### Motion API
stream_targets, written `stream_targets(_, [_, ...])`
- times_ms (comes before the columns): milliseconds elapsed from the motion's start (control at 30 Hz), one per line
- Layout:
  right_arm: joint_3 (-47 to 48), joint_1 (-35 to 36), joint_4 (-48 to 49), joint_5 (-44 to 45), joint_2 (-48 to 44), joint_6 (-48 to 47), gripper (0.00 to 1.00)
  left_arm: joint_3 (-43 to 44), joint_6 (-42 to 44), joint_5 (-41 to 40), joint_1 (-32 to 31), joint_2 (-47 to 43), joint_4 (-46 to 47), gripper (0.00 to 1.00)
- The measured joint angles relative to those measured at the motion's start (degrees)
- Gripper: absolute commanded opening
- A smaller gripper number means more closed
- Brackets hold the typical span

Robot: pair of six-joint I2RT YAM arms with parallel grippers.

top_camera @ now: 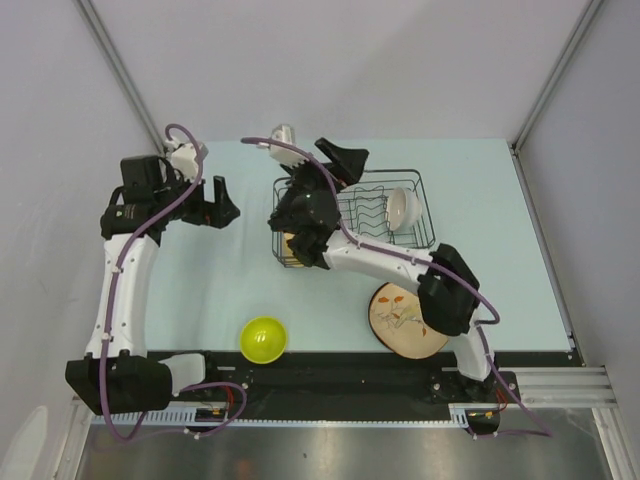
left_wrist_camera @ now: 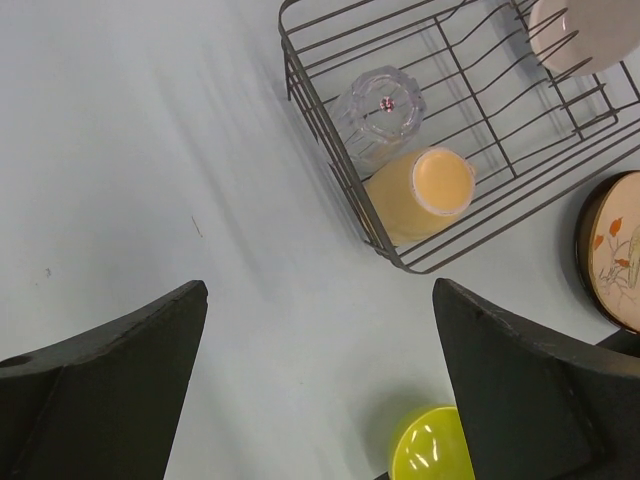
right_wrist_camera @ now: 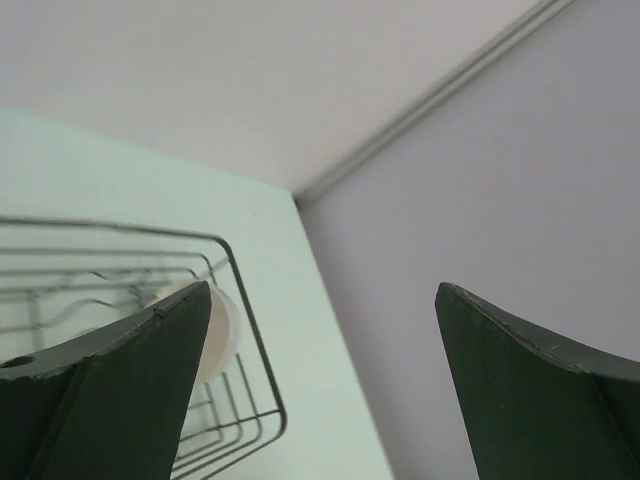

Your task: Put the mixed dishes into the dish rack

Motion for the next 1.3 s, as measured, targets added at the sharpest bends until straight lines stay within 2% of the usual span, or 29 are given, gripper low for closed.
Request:
stream_targets(233, [25.2, 15.5, 0.0, -0.4, -10.0, -0.1, 1.00, -1.8, 1.1, -1.4, 0.0, 0.4, 0.8, 1.00])
stream_targets(267, [31.6, 21.8, -3.2, -0.7, -16.2, 3.1, 1.00, -1.8, 1.4, -1.4, 0.0, 1.0, 0.8, 1.00])
stream_targets(300, [32.0, 22.4, -3.2, -0.8, -16.8, 3.4, 1.00, -1.8, 1.5, -1.4, 0.0, 1.0, 0.8, 1.00])
stream_targets(333, [33.9, 24.8, -6.5, -0.8, -18.9, 8.0, 1.00, -1.7, 1.6, -1.2, 0.0, 1.4, 0.7, 1.00])
stream_targets(367, [38.5, 27.7, -18.9, -1.8, -21.3, 18.3, 1.00, -1.0, 2.2, -0.2, 0.0, 2.1, -0.4, 1.00])
stream_targets(433, [43.4, 30.1, -37.7, -5.3, -25.9, 35.7, 1.00, 0.3, 4.2, 1.3, 0.1, 3.3, -2.2, 1.00])
stream_targets(567, [40.9, 29.6, -56.3, -7.3, -35.3, 55.1, 0.96, 0.2, 14.1, 3.5, 0.1, 3.4, -10.8, 1.00])
stream_targets(700, [36.5, 30.1, -67.9, -7.6, -41.2, 69.7, 0.94, -8.9, 26.4, 1.2, 0.1, -1.7, -18.8, 1.00])
stream_targets(800, [21.3, 30.2, -75.2, -8.7, -49.4, 80.4, 0.95, -17.6, 32.9, -1.8, -0.1, -7.1, -24.2, 1.00])
stream_targets(933, [9.6, 30.3, -82.3, -9.7, -55.0, 91.1, 0.97, -23.9, 36.5, -4.8, -3.1, -11.5, -28.2, 1.00])
stream_targets(1000, [9.3, 27.9, -89.0, -13.7, -54.8, 98.6, 1.00, -25.8, 36.2, -6.3, -7.5, -12.7, -27.9, 1.00])
stream_targets(1033, [11.2, 22.3, -94.1, -19.3, -53.5, 104.5, 1.00, -26.4, 35.8, -6.9, -10.3, -13.1, -27.8, 1.00])
stream_targets(1067, [13.7, 11.6, -98.8, -27.4, -51.6, 110.2, 0.97, -26.8, 35.2, -7.4, -12.9, -13.3, -27.5, 1.00])
stream_targets(1100, [15.0, 0.7, -101.8, -37.4, -49.8, 114.9, 0.99, -26.9, 34.6, -7.8, -14.7, -13.5, -27.3, 1.00])
stream_targets(1133, [14.6, -7.2, -103.8, -44.5, -48.1, 118.9, 1.00, -26.9, 33.9, -8.1, -16.5, -13.5, -26.8, 1.00])
stream_targets(1167, [13.3, -10.2, -105.7, -48.5, -47.1, 121.8, 1.00, -26.9, 33.4, -8.4, -17.5, -13.6, -26.1, 1.00])
stream_targets(1300, [8.3, -11.0, -113.0, -61.0, -41.5, 128.4, 1.00, -26.9, 31.9, -9.0, -18.4, -13.4, -24.1, 1.00])
